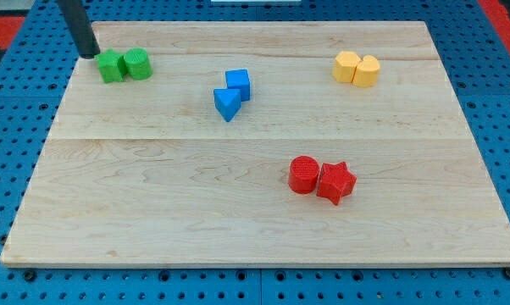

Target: Separate the green blocks

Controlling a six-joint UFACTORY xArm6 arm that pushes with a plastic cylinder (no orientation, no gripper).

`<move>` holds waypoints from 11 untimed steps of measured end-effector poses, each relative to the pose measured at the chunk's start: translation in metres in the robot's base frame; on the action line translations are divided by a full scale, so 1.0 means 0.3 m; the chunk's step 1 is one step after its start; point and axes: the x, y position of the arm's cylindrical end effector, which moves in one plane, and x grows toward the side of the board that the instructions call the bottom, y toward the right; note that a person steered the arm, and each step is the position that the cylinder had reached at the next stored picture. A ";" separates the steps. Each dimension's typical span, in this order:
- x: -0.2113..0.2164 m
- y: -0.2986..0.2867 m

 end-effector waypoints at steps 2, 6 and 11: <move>0.079 -0.069; 0.056 0.560; 0.224 0.888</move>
